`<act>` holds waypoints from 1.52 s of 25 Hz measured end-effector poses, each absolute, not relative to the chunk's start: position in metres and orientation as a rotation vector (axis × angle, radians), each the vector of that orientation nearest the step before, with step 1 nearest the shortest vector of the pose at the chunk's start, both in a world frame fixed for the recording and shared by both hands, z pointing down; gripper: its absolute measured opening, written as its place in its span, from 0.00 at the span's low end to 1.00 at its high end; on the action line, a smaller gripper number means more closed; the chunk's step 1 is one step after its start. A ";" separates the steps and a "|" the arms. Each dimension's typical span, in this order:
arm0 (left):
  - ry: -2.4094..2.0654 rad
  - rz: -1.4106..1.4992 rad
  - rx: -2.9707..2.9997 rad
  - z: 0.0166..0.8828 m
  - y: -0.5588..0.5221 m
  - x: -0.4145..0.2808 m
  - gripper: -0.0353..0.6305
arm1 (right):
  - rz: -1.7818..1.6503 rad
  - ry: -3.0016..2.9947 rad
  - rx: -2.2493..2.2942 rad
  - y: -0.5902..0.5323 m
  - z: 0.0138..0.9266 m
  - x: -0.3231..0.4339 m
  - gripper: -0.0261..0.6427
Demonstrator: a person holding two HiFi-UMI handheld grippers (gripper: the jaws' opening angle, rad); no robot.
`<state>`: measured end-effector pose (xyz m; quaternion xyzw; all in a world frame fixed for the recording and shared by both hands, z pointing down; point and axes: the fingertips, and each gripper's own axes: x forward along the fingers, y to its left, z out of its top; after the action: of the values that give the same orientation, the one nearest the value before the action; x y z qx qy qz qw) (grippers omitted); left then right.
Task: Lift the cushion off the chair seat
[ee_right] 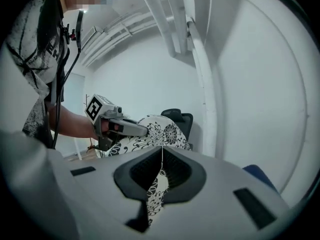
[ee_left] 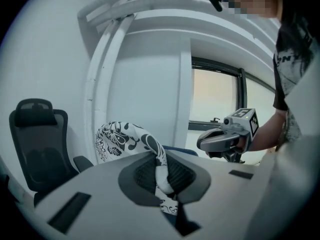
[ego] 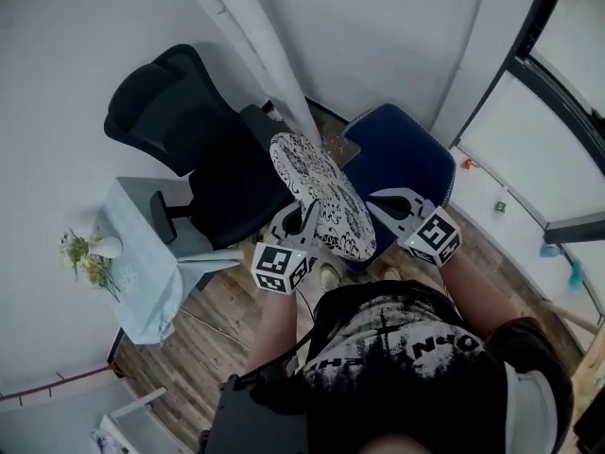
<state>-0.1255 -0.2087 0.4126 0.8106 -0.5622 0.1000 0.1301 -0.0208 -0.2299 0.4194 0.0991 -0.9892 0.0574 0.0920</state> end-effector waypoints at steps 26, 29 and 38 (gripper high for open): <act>-1.859 0.295 2.329 0.355 -0.171 -0.143 0.09 | 0.118 -3.024 0.303 -0.229 0.363 -0.013 0.06; -1.864 0.306 2.311 0.361 -0.172 -0.143 0.09 | 0.104 -3.016 0.308 -0.231 0.363 -0.012 0.06; -1.860 0.310 2.302 0.366 -0.180 -0.146 0.09 | 0.109 -3.003 0.320 -0.234 0.367 -0.015 0.06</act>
<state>-0.1462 -0.1796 0.3659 0.7708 -0.6230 0.1040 0.0829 -0.0153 -0.2343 0.3666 0.1058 -0.9920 0.0359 0.0596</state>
